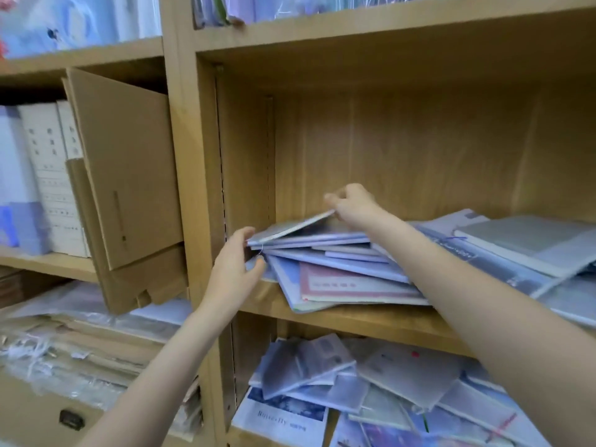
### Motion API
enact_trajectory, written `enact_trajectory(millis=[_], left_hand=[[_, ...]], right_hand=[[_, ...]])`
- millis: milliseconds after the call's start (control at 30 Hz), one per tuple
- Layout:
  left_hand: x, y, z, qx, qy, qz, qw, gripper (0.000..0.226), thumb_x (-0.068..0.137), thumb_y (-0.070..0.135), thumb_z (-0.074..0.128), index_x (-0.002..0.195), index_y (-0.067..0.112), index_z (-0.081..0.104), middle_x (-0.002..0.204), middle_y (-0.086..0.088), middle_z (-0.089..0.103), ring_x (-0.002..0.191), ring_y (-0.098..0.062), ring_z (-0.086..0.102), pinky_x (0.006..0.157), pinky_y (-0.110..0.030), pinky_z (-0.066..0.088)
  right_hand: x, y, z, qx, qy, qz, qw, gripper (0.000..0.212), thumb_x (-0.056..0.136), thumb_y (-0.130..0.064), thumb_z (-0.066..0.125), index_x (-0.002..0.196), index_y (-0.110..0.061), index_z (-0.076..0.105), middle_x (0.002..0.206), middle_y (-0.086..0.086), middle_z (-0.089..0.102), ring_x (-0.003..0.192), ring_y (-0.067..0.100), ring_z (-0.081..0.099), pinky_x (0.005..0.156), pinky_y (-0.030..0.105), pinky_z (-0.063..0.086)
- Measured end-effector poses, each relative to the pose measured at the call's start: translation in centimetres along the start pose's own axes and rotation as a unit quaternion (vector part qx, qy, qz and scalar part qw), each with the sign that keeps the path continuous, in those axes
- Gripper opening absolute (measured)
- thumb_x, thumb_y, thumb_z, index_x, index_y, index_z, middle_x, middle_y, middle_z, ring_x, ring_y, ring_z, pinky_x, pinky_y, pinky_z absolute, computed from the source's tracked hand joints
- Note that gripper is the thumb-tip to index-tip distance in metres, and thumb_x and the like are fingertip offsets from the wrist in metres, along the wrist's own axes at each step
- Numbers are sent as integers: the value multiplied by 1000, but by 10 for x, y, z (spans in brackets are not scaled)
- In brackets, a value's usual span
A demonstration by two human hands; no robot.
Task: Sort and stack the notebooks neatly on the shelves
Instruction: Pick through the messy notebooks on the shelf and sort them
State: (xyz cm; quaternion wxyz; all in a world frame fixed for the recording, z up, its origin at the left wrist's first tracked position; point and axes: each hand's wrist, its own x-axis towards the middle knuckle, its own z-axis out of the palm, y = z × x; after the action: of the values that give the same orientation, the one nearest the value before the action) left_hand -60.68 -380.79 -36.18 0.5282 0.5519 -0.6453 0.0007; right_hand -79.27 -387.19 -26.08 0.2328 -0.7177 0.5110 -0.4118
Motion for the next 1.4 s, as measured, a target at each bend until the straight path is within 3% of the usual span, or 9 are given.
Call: enact_trajectory(millis=[67,233,367,467,600,933,1067,1233,1400], left_hand=[[12,-3,6,39,-35,35,998,49,89,13,57,135,17,41,131,1,49,123,-14,43,95,-19,30],[36,0,31,131,-74,60,987,40,92,28,54,130,23,46,128,3,53,120,-18,43,103,-37,32],[44,4,42,218,-32,117,968,29,93,29,52,121,19,54,116,1,59,108,-21,49,92,-34,31],[44,4,43,227,5,151,962,24,95,25,50,115,14,58,104,-4,64,93,-22,53,70,-28,37],[51,8,36,265,28,145,953,24,98,26,42,111,11,57,95,-6,63,82,-22,54,64,-33,46],[54,5,27,234,4,65,970,24,97,33,43,99,14,58,81,-1,63,70,-19,59,58,-32,51],[40,3,35,213,-37,31,976,22,97,27,45,108,16,60,93,-3,66,79,-19,60,63,-31,49],[2,16,33,144,-8,54,988,30,92,14,52,122,14,56,116,-10,61,108,-28,53,89,-39,43],[-24,42,37,17,-90,12,996,60,96,25,49,147,20,19,144,-1,37,133,-18,33,107,-30,28]], right_hand=[[5,12,-24,-138,7,-66,988,30,97,-25,49,121,-8,56,119,5,56,110,19,51,85,26,39],[8,57,-57,-356,-211,-78,907,53,86,-40,63,134,-24,48,135,-1,49,121,19,46,97,28,37],[9,66,-51,-359,-135,-157,910,43,87,-31,62,129,-27,54,118,3,63,109,24,54,91,33,43],[7,65,-42,-452,-102,-169,870,30,91,-31,54,121,-29,56,98,6,62,93,28,59,72,35,45],[10,46,-46,-509,-4,-199,837,17,96,-31,48,102,-17,57,97,10,57,95,32,58,69,34,39],[2,2,-122,-579,150,-332,729,27,94,-31,48,116,-20,59,110,3,62,101,29,58,66,37,45],[-53,38,-132,-604,72,-298,736,29,88,-44,54,103,-23,66,97,0,65,98,24,55,81,39,49],[-88,79,-98,-475,-31,-255,842,34,94,-29,51,127,-25,54,126,-2,58,115,21,53,87,32,41],[-86,64,-85,-541,73,-288,787,25,94,-18,51,117,-20,59,109,2,66,93,27,63,62,36,45]])
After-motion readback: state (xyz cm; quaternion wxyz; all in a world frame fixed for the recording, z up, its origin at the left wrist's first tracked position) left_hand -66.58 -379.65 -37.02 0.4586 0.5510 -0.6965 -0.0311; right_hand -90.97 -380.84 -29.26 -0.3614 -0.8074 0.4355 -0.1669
